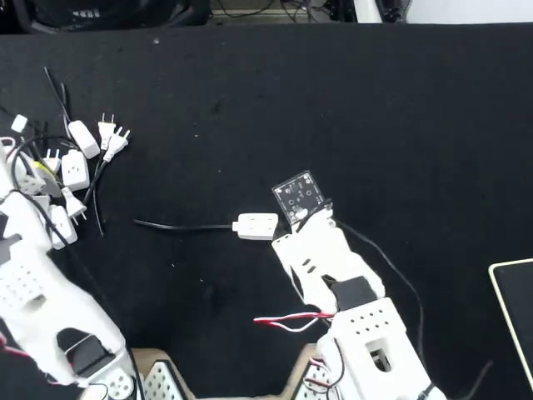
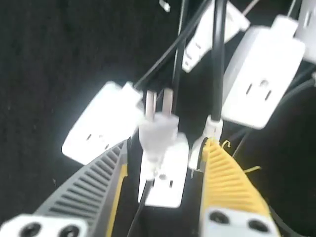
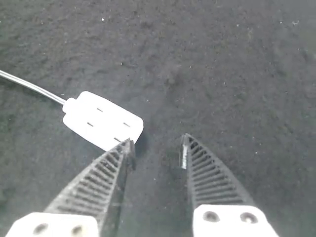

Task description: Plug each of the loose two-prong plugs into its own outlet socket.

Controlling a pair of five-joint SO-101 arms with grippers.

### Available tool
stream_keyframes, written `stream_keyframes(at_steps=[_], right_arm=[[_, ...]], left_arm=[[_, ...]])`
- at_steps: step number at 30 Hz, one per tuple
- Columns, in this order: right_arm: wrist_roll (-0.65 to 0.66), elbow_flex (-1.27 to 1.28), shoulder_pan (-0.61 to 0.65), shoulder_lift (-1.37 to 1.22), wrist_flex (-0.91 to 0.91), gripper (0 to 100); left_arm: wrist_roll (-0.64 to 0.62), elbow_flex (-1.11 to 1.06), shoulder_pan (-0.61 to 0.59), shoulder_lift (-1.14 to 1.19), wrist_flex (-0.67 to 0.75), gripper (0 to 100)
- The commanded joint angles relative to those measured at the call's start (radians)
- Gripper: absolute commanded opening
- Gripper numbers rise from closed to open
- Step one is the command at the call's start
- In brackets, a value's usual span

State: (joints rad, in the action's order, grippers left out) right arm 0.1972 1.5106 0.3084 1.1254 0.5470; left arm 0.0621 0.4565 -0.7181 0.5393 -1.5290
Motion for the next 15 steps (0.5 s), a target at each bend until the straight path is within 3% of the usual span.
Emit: stream_keyframes(at_steps=[1, 11, 15], right_arm=[[-0.003, -0.004, -0.026, 0.021, -0.014, 14.9], [-0.003, 0.002, -0.026, 0.019, -0.020, 14.9], [-0.003, 0.007, -0.026, 0.022, -0.021, 14.9]], left_arm=[[0.002, 0.160, -0.018, 0.066, -0.026, 24], [-0.009, 0.128, 0.002, 0.118, -0.025, 24], [-0.038, 0.113, 0.035, 0.109, -0.026, 14]])
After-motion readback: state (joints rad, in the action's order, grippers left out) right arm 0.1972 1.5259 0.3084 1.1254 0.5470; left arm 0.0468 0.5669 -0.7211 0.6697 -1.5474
